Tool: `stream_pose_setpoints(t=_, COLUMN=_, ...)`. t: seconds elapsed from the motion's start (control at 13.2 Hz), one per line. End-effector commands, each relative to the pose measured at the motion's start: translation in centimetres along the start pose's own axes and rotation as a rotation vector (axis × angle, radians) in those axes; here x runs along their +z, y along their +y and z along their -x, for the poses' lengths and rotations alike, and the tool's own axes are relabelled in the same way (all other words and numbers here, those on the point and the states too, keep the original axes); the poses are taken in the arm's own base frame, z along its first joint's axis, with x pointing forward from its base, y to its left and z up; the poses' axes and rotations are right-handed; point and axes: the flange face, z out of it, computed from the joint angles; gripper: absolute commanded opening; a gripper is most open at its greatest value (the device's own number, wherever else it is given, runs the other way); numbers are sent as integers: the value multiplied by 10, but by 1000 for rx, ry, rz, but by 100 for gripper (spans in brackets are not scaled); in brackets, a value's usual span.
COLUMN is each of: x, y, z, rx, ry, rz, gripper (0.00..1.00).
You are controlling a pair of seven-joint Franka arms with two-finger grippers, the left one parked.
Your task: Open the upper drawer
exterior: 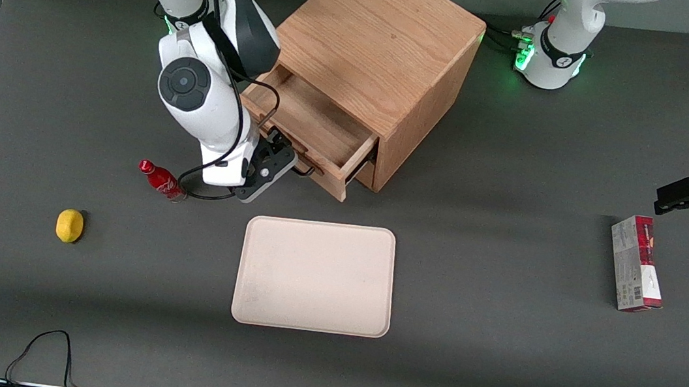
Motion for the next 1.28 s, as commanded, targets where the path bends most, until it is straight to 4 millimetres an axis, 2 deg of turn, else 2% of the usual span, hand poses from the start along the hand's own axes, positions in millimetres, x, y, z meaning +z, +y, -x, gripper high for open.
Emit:
stream_pose_setpoints(t=0.0, x=-6, y=26, z=-5, rx=-47, ry=-9, rz=19, gripper=100)
stream_pose_setpoints(t=0.08, x=-5, y=38, z=-2, rx=-58, ry=-12, rz=17, gripper=100)
stream_pose_setpoints(t=0.23, x=-2, y=47, z=1, rx=-69, ry=-17, rz=17, gripper=100)
stream_pose_setpoints(t=0.68, x=-6, y=67, z=-7, rx=-60, ry=-10, rz=39, gripper=100)
stream_pose_setpoints(t=0.98, x=-17, y=91, z=-15, rx=-65, ry=-21, rz=48, gripper=100)
stream_pose_setpoints(t=1.21, x=-14, y=112, z=-15, rx=-66, ry=-19, rz=56, gripper=100)
